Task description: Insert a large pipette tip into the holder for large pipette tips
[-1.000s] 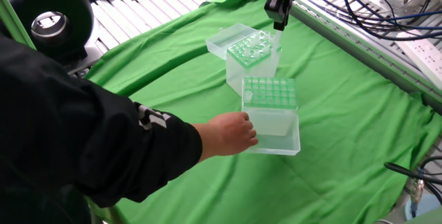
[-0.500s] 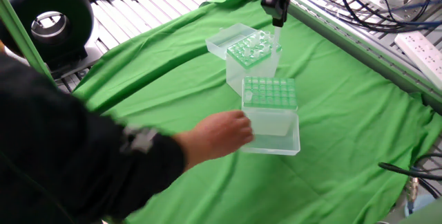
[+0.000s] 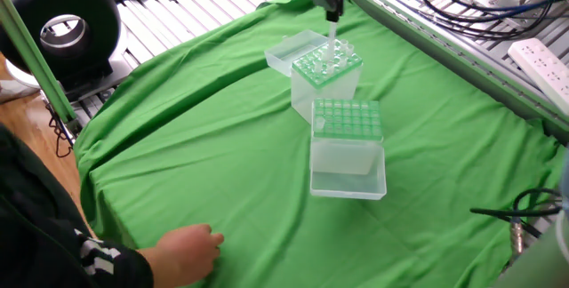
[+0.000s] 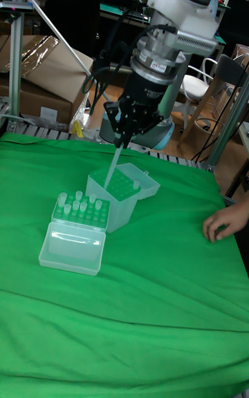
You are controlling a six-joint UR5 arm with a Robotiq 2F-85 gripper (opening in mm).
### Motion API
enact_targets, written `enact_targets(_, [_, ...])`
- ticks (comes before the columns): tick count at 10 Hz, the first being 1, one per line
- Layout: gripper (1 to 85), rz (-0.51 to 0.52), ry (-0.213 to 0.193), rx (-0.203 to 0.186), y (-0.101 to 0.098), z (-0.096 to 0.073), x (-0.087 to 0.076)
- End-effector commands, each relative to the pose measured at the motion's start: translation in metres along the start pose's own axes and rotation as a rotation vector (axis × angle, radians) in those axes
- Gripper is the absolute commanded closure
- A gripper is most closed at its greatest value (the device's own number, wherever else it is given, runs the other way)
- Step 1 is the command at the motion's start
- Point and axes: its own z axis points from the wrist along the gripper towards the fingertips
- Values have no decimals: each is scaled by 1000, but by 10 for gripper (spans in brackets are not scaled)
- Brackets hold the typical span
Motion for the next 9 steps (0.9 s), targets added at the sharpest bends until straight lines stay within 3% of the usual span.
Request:
enact_targets(1, [850,45,12,-14,-2,7,-9])
enact_targets(5, [850,56,28,-67,12,6,-5])
enact_targets(9, [850,37,15,-37,4,6,-8])
